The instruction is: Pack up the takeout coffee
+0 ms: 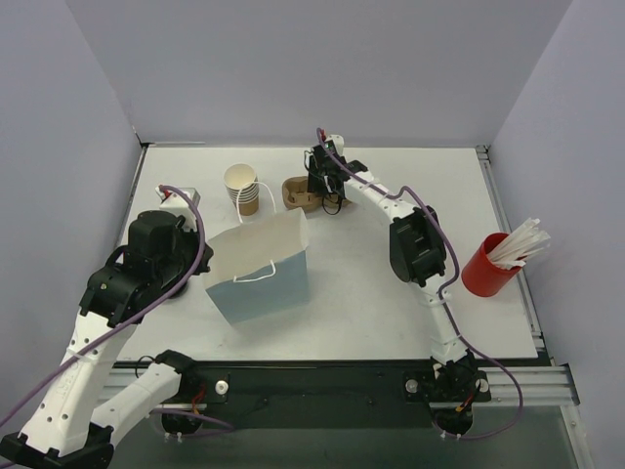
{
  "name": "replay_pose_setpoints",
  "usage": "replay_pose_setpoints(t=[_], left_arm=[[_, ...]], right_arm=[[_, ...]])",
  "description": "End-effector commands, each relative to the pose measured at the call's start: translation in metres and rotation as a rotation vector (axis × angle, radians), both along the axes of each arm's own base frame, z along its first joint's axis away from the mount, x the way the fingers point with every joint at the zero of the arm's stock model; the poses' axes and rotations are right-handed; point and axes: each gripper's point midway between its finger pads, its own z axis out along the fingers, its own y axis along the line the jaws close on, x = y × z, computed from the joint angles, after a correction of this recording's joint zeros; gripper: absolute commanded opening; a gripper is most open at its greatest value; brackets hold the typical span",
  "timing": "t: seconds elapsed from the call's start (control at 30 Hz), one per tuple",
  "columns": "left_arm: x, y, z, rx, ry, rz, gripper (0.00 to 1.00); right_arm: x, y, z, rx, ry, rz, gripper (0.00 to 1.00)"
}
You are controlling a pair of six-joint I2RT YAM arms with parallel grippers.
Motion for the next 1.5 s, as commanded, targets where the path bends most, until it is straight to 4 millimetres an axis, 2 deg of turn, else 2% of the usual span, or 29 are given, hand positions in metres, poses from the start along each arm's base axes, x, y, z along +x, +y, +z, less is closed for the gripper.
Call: replay_pose_setpoints(t=[0.0, 0.3, 0.5, 0.63, 0.77, 0.87, 1.0, 1.1, 1.17, 1.33, 1.43, 1.47], left_arm=[[0.005, -0.004, 0.009, -0.034, -0.043, -0.006, 0.0], [0.009, -0.008, 0.006, -0.049, -0.034, -0.007, 0.0], [0.01, -0.011, 0.009, -0.063, -0.039, -0.013, 0.0], [0.011, -0.013, 0.008, -0.066, -0.038, -0.016, 0.0], [0.01, -0.012, 0.009, -0.068, -0.037, -0.015, 0.0], [0.01, -0.013, 0.01, -0.068, -0.039, -0.016, 0.0], [0.014, -0.016, 0.011, -0.065, -0.039, -0.037, 0.0], [0.022, -0.019, 0.015, -0.038, -0.041, -0.062, 0.0], [0.028, -0.021, 0.018, -0.028, -0.051, -0.072, 0.0], [0.028, -0.026, 0.014, -0.054, -0.051, -0.08, 0.0], [0.02, -0.032, 0.007, -0.1, -0.046, -0.1, 0.0], [0.019, -0.033, 0.008, -0.112, -0.058, -0.104, 0.0]], right_arm=[[0.006, 0.003, 0.02, -0.011, -0.047, -0.006, 0.34], [0.014, -0.004, 0.076, 0.026, -0.139, -0.026, 0.34], [0.017, -0.011, 0.09, 0.037, -0.157, -0.027, 0.34], [0.014, -0.01, 0.086, 0.021, -0.151, -0.004, 0.36], [0.012, -0.017, 0.064, -0.029, -0.115, -0.015, 0.38], [0.006, -0.019, 0.055, -0.06, -0.099, -0.007, 0.38], [0.005, -0.017, 0.058, -0.075, -0.111, 0.006, 0.4], [0.007, -0.01, 0.057, -0.05, -0.111, 0.024, 0.38], [0.003, -0.011, 0.056, -0.043, -0.1, 0.017, 0.4], [-0.01, -0.023, 0.049, -0.07, -0.06, 0.018, 0.4], [-0.018, -0.036, 0.055, -0.103, -0.06, 0.016, 0.4], [-0.018, -0.039, 0.064, -0.098, -0.074, 0.01, 0.4]])
